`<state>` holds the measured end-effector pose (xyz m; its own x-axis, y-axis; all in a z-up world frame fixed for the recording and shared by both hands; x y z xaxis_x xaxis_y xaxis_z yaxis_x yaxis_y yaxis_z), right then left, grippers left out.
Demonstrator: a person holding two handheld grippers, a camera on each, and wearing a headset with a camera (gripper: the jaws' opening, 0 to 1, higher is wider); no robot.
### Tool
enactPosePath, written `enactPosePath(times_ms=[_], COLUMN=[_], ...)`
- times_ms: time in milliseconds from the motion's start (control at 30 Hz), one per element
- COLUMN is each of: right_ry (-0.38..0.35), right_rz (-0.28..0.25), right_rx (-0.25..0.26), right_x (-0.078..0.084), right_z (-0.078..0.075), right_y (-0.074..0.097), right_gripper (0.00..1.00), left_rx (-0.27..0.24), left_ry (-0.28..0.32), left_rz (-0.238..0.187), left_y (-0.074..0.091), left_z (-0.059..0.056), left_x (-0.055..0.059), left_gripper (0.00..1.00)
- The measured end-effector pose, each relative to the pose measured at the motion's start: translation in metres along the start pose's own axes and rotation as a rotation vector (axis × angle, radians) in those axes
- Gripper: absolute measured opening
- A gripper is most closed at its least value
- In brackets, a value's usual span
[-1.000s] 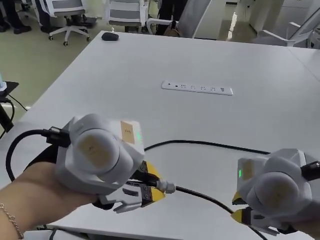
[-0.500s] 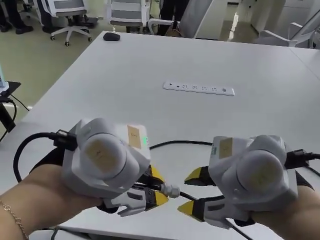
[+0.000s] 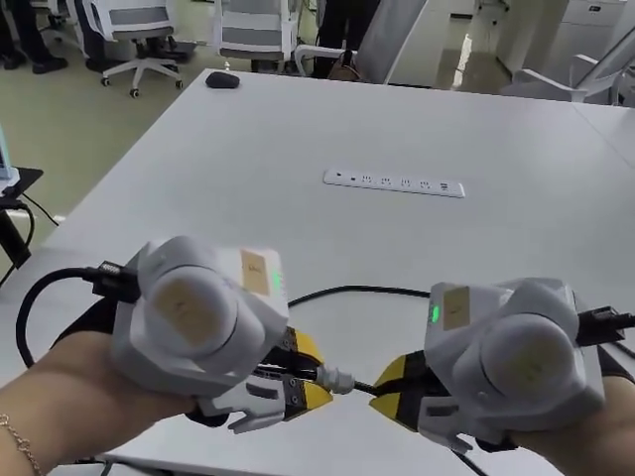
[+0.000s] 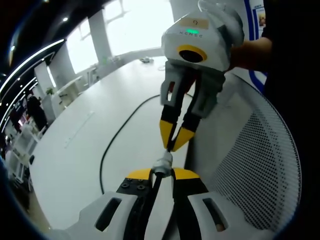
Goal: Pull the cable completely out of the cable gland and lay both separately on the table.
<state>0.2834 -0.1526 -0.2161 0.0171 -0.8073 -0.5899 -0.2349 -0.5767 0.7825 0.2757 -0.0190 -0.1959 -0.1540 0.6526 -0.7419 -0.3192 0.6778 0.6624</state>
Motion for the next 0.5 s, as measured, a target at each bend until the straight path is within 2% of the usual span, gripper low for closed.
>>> enactPosePath(times_ms=[333, 500], right_ry=[-0.039, -0.052], right_rz=[0.041, 0.082], right_rx=[0.025, 0.04], right_x=[0.02, 0.033], right_z=[-0.005, -0.008], right_y=[0.005, 0.008], right_gripper=[0.03, 0.03], left_rx=[-0.017, -0.027], left_ry=[0.014, 0.02], left_rz=[-0.005, -0.002], left_y=[0.006, 0.008], left_z=[0.004, 0.007], left_x=[0.002, 0.003], left_gripper=[0.16, 0.16])
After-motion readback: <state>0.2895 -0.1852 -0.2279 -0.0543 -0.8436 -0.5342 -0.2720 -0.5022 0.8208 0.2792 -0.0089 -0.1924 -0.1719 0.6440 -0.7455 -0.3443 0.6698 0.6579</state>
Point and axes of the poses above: the centre of the closed fingertips' face, and the gripper's own axes: y roughly backward along the fingers, z roughly to its left, x roughly out of its underside, the point moved 8 cm from there along y, roughly backward along the fingers, and after that the axes turned 2 degrees about y, right-handed, at the moved point
